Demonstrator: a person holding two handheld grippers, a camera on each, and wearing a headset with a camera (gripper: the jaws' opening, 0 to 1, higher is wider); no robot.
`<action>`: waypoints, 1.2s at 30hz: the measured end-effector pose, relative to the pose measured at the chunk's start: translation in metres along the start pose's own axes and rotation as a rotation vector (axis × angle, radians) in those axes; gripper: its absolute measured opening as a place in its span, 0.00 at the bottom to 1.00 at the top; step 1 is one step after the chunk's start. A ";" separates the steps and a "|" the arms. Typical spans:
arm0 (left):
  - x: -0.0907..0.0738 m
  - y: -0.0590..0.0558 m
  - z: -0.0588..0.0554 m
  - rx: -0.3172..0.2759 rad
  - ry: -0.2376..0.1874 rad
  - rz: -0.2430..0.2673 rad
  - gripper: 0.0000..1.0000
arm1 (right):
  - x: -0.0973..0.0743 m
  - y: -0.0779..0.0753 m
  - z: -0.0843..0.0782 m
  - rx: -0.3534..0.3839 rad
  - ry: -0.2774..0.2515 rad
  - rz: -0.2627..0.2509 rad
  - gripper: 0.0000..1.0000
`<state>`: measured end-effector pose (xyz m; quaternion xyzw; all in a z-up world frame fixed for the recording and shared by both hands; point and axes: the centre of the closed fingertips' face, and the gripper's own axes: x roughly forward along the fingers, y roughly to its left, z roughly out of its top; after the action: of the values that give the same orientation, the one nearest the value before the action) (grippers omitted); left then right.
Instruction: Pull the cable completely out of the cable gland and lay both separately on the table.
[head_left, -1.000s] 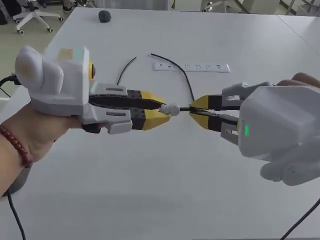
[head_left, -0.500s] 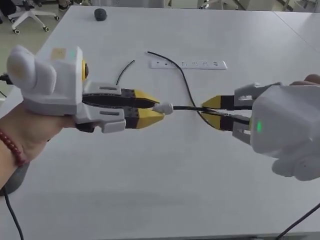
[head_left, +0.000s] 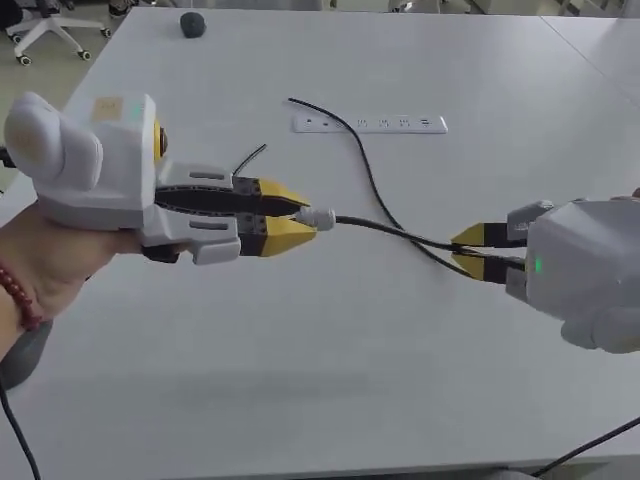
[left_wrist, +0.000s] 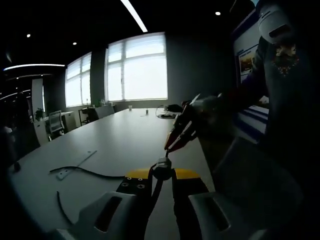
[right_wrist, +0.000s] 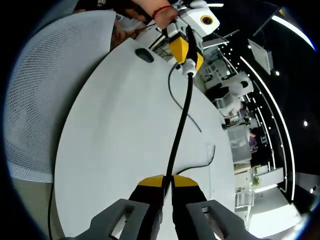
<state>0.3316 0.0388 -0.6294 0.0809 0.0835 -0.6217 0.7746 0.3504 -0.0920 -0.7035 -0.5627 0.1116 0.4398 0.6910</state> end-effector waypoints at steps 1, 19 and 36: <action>0.001 -0.001 0.001 0.002 -0.006 -0.006 0.16 | 0.002 0.004 -0.004 0.007 0.011 0.013 0.00; 0.016 -0.005 -0.005 0.007 0.011 -0.024 0.16 | 0.047 0.041 -0.038 0.101 0.095 0.150 0.00; 0.011 -0.002 -0.006 -0.015 0.011 0.004 0.16 | 0.055 0.058 -0.064 0.257 0.128 0.177 0.00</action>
<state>0.3314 0.0295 -0.6382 0.0789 0.0922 -0.6192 0.7758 0.3622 -0.1221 -0.8003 -0.4843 0.2598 0.4444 0.7074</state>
